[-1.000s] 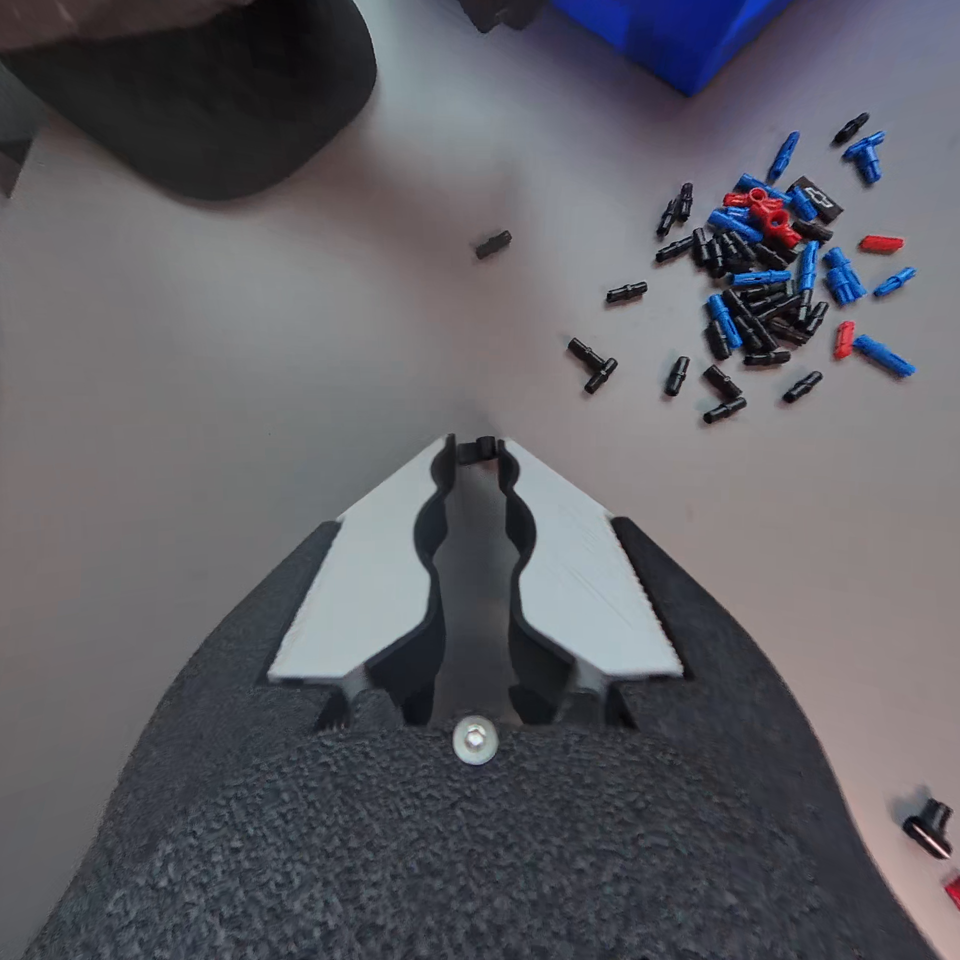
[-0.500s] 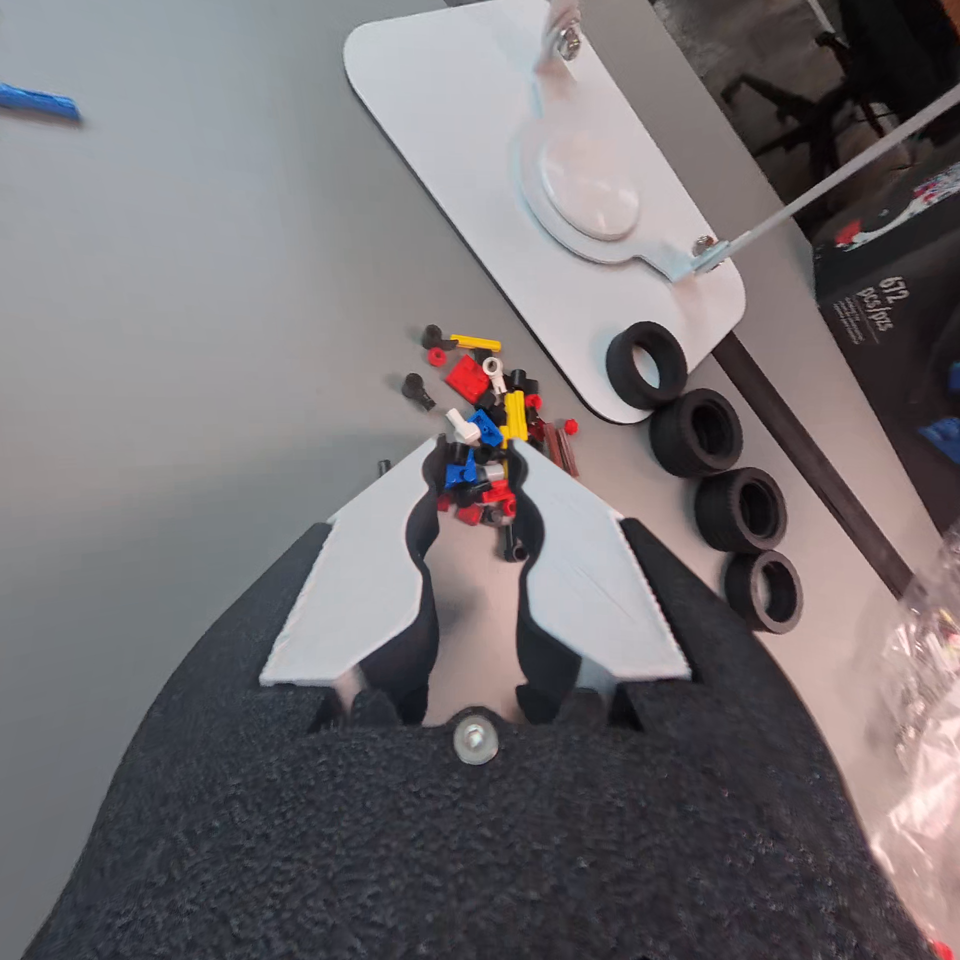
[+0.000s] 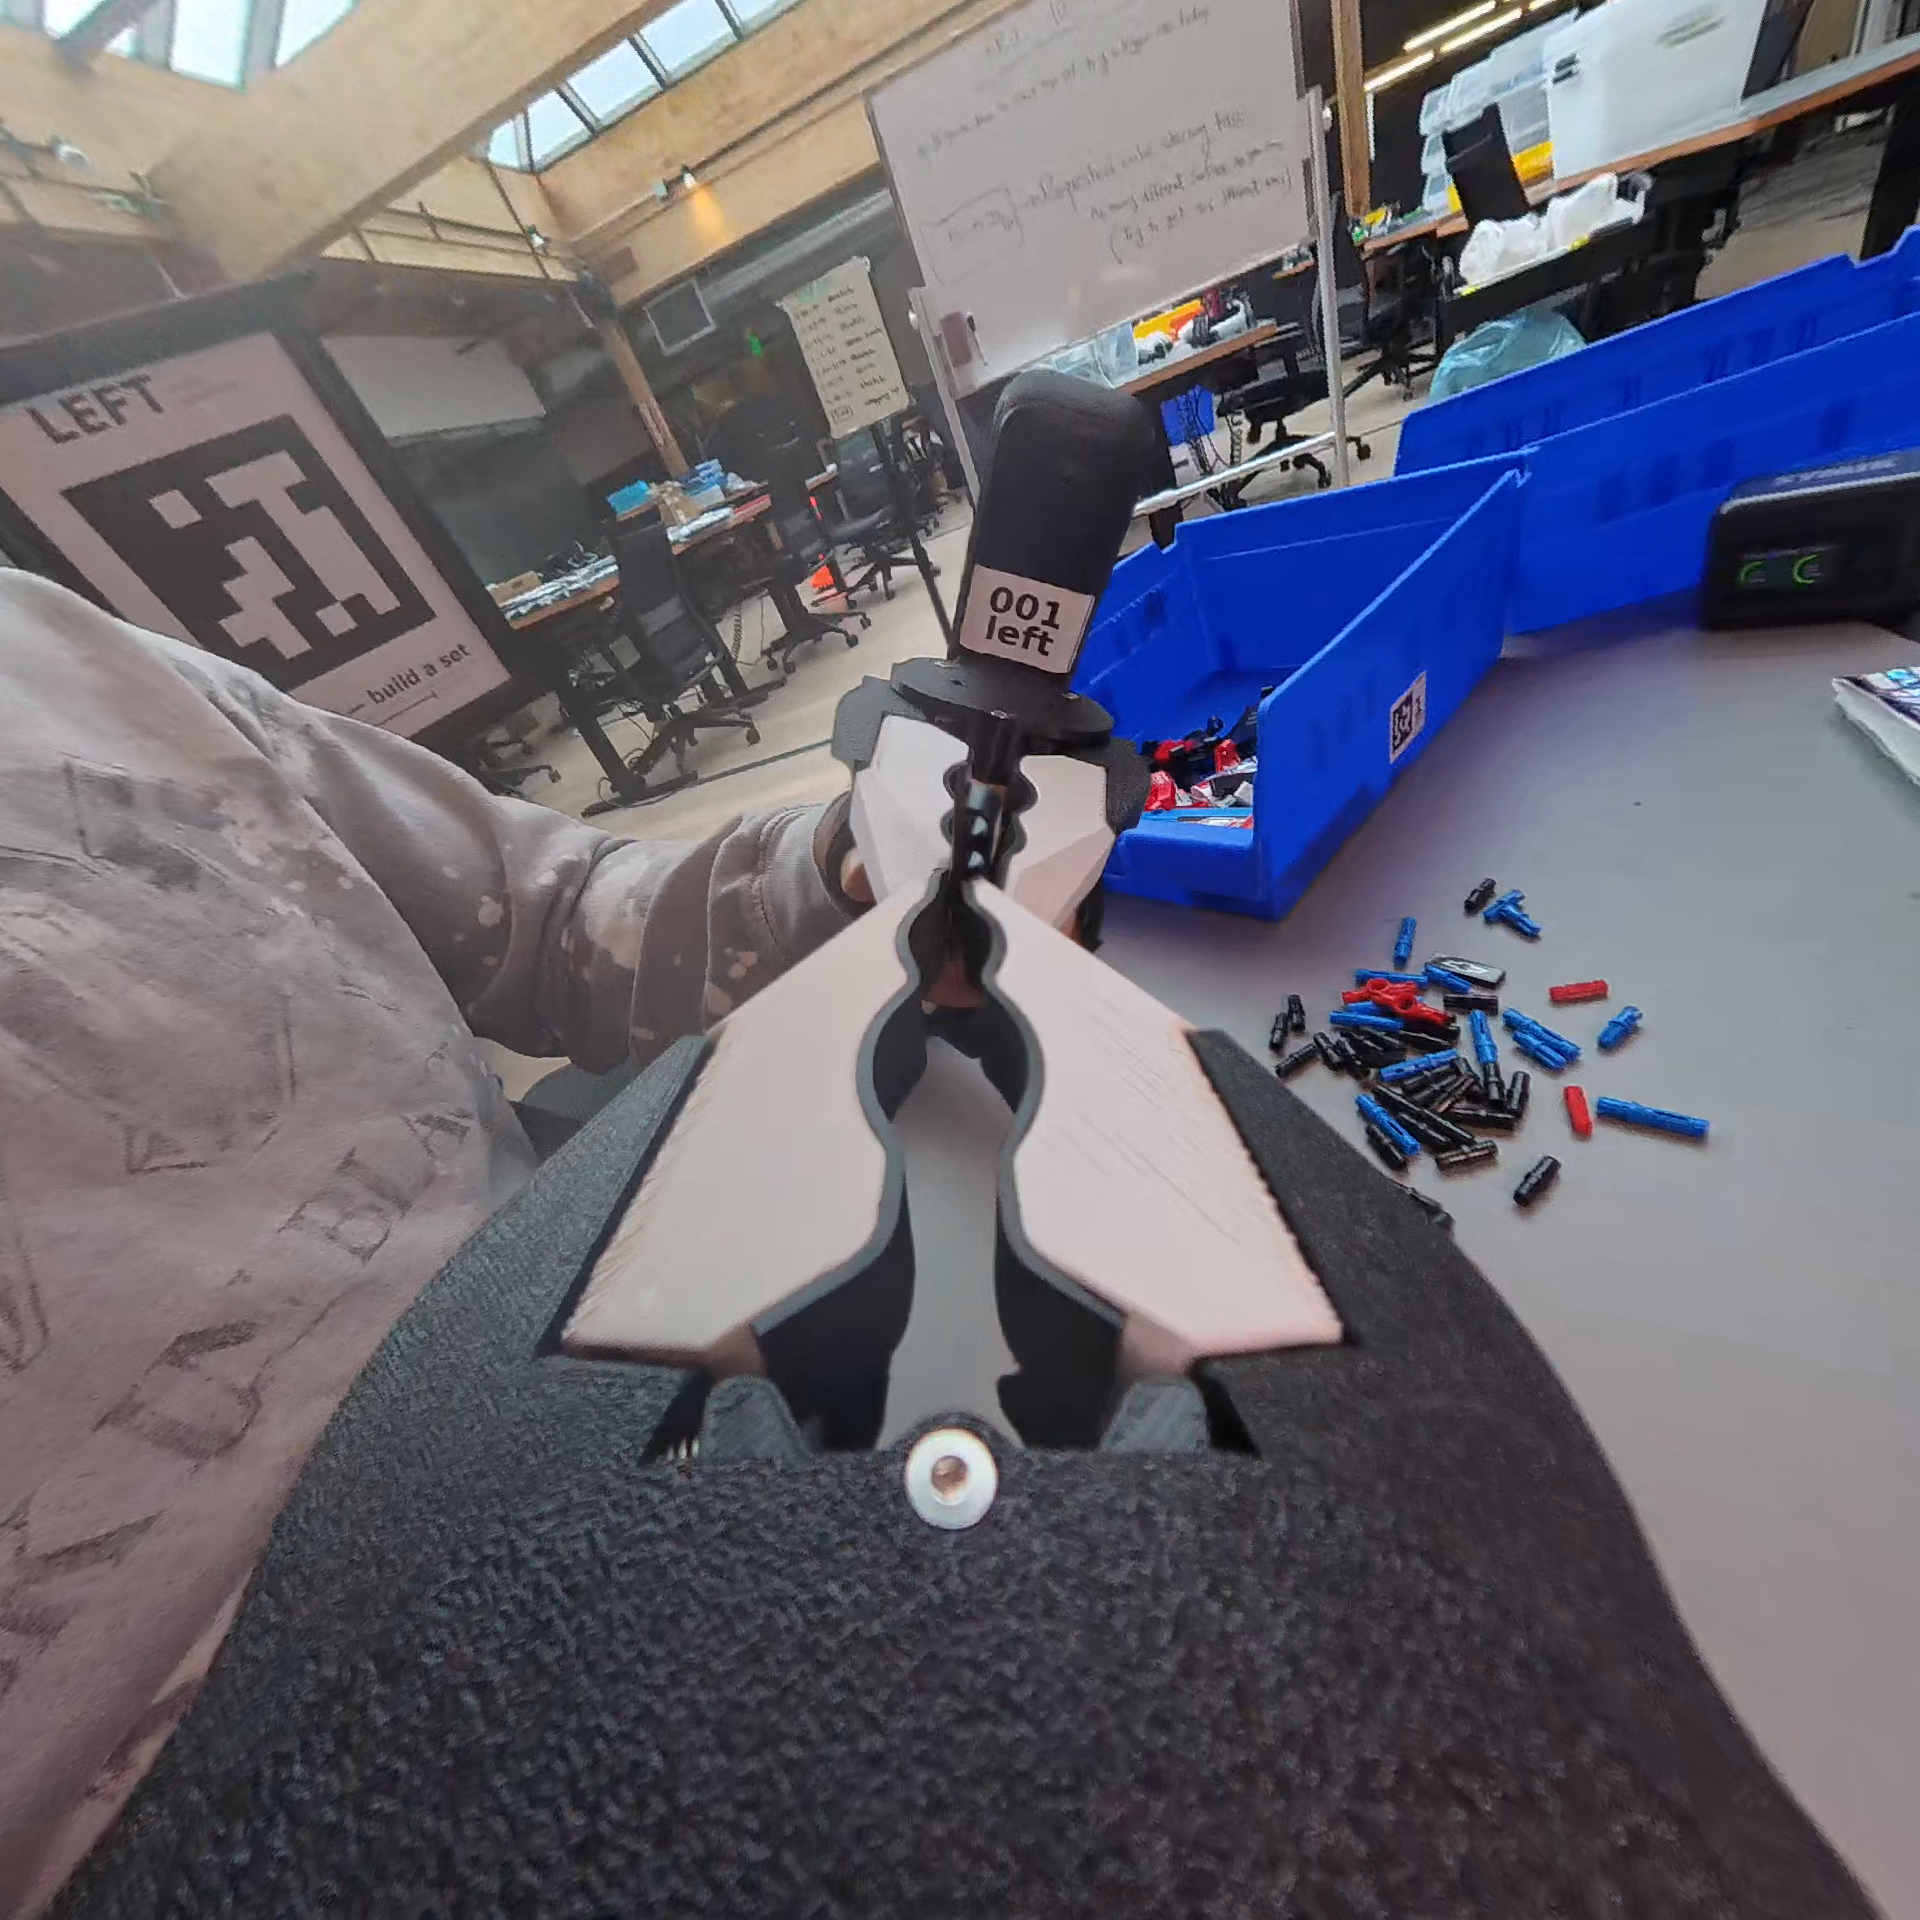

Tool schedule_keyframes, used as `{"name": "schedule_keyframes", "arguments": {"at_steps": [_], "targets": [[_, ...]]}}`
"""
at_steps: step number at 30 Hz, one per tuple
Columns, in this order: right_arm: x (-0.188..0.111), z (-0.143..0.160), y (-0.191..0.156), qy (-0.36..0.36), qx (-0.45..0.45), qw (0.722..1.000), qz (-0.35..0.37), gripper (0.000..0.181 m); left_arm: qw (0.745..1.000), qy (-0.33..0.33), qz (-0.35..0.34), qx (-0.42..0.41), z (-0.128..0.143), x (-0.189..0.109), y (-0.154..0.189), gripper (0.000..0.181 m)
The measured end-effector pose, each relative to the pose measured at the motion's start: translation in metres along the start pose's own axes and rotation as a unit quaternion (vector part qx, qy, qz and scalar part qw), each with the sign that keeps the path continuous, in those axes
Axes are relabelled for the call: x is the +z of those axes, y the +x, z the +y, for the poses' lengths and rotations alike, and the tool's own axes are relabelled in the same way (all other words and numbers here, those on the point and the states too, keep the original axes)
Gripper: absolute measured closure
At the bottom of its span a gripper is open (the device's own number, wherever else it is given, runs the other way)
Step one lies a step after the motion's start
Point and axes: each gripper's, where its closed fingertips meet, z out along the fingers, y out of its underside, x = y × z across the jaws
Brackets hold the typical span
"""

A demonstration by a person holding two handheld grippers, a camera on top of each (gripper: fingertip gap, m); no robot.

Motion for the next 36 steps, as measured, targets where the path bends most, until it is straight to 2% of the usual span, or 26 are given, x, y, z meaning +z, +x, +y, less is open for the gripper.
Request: {"name": "schedule_keyframes", "arguments": {"at_steps": [3,7,12,15,20,22,24,26,36], "targets": [[-0.011,-0.014,-0.004,0.052,0.027,0.998,-0.027,0.18,1.0,0.007,0.021,0.004,-0.003,-0.001,0.008,0.169],[-0.028,-0.025,0.001,0.097,0.051,0.994,-0.025,0.181,1.0,0.006,0.007,0.012,-0.003,-0.002,0.004,0.163],[-0.02,-0.014,0.0,0.082,0.049,0.995,-0.022,0.181,1.0,0.022,0.007,0.007,-0.006,0.0,0.003,0.168],[-0.014,-0.008,-0.001,0.071,0.045,0.996,-0.023,0.18,1.0,0.02,0.0,0.009,-0.004,0.001,0.001,0.179],[-0.013,-0.004,-0.003,0.058,0.028,0.998,-0.018,0.18,1.0,0.001,-0.01,0.019,0.0,0.001,0.001,0.179],[-0.01,0.0,-0.006,0.044,0.019,0.999,-0.019,0.167,0.999,-0.015,-0.015,0.026,0.005,0.003,0.002,0.18],[-0.008,0.002,-0.007,0.038,0.008,0.999,-0.014,0.176,0.999,-0.028,-0.013,0.033,0.009,0.005,0.004,0.18],[-0.007,0.004,-0.007,0.034,0.004,0.999,-0.017,0.178,0.999,-0.034,-0.018,0.037,0.011,0.006,0.003,0.18],[-0.01,-0.008,-0.006,0.101,0.027,0.994,-0.026,0.18,0.999,-0.015,-0.022,0.045,0.002,0.005,0.005,0.18]]}}
